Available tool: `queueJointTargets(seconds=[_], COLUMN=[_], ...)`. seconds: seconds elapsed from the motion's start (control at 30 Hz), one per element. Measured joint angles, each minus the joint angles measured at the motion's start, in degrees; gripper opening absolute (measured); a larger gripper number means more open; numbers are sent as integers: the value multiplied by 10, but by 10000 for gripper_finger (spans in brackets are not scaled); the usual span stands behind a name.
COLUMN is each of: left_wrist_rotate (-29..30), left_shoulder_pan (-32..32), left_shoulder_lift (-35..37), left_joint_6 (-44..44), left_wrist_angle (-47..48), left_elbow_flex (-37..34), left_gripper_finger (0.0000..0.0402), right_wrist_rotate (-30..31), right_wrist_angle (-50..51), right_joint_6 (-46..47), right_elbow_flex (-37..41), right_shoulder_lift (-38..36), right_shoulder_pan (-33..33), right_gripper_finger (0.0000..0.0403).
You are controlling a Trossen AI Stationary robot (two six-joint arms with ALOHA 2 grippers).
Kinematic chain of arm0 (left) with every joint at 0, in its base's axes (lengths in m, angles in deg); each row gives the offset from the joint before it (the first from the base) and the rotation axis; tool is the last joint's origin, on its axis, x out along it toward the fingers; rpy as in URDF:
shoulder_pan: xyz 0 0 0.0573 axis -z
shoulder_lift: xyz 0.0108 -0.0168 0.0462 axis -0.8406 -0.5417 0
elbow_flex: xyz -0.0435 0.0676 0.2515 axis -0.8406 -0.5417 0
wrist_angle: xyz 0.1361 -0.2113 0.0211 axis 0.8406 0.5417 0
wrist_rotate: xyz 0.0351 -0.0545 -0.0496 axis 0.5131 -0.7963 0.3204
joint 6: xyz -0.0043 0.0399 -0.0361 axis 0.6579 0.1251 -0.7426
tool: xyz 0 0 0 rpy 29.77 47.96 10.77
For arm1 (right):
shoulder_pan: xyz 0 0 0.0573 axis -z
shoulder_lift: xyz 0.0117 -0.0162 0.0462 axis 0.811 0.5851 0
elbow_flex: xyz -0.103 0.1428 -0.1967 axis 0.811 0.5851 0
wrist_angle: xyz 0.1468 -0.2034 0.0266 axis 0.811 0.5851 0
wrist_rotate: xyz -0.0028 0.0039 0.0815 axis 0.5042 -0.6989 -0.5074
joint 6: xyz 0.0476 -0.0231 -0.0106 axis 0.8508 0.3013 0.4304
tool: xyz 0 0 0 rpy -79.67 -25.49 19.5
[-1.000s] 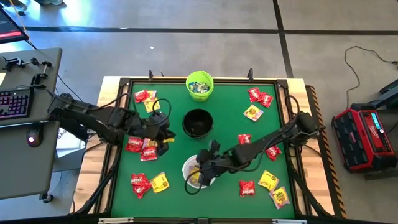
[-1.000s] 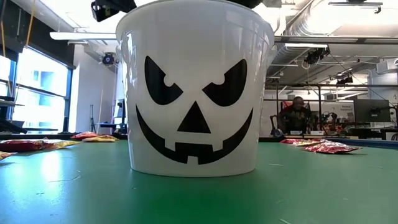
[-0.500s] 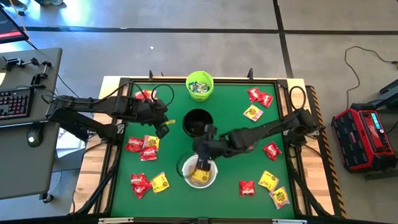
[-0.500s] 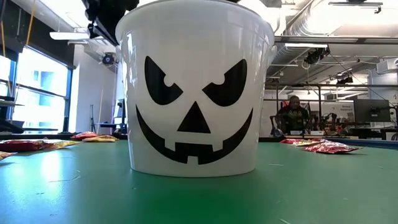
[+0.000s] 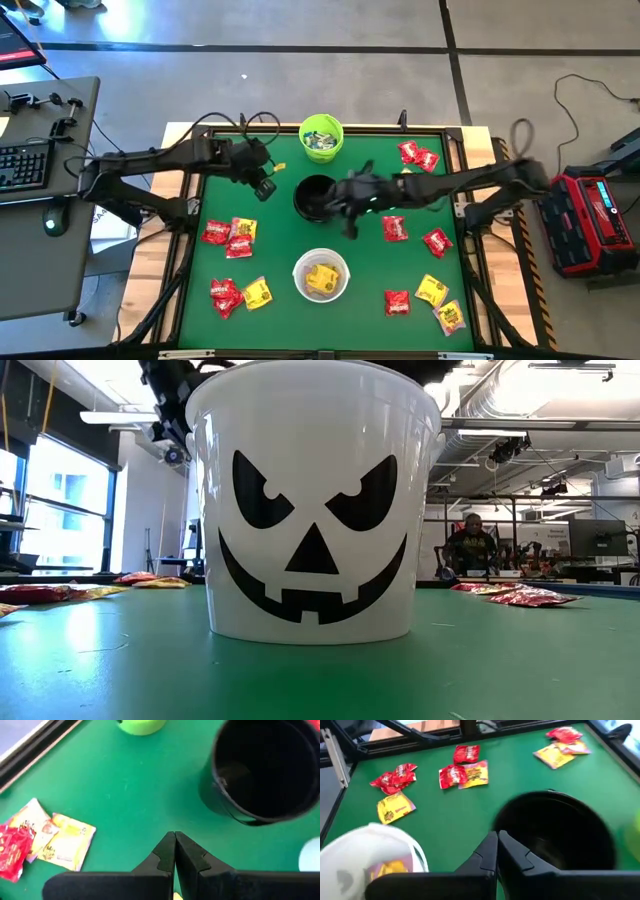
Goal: Sort candy by brand, put in halloween buckets
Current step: Put the yellow chocolate into the white bucket
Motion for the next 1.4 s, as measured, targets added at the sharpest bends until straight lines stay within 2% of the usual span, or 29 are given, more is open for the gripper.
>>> queueJointTargets(seconds=[0.2, 0.33, 0.43, 0.63, 0.87, 0.93, 1.2, 1.4], left_wrist_rotate=[0, 0, -2, 3, 11, 19, 26, 51], left_shoulder_pan=[-35, -55, -67, -94, -123, -132, -170, -186], left_shoulder_lift=[-31, -58, -79, -125, -141, -138, -135, -135], left_joint_6=[-40, -63, -44, 53, 142, 154, 152, 110], left_wrist_angle=[1, 6, 7, 10, 30, 32, 29, 28], left_elbow_flex=[0, 0, 0, 0, 0, 0, 0, 0], left_gripper_finger=[0, 1, 5, 31, 79, 94, 146, 169], right_wrist_rotate=[-1, -1, -1, 13, 150, 172, 173, 134], right_wrist_angle=[1, 0, 4, 11, 11, 10, -3, 7], right_joint_6=[-16, -18, -14, -1, 78, 93, 132, 91], right_elbow_flex=[93, 133, 152, 162, 162, 162, 162, 162], right_shoulder_lift=[-121, -175, -200, -199, -179, -177, -172, -171], right_shoulder_pan=[29, 37, 38, 38, 38, 38, 41, 41], right_gripper_finger=[0, 0, 0, 0, 4, 10, 42, 52])
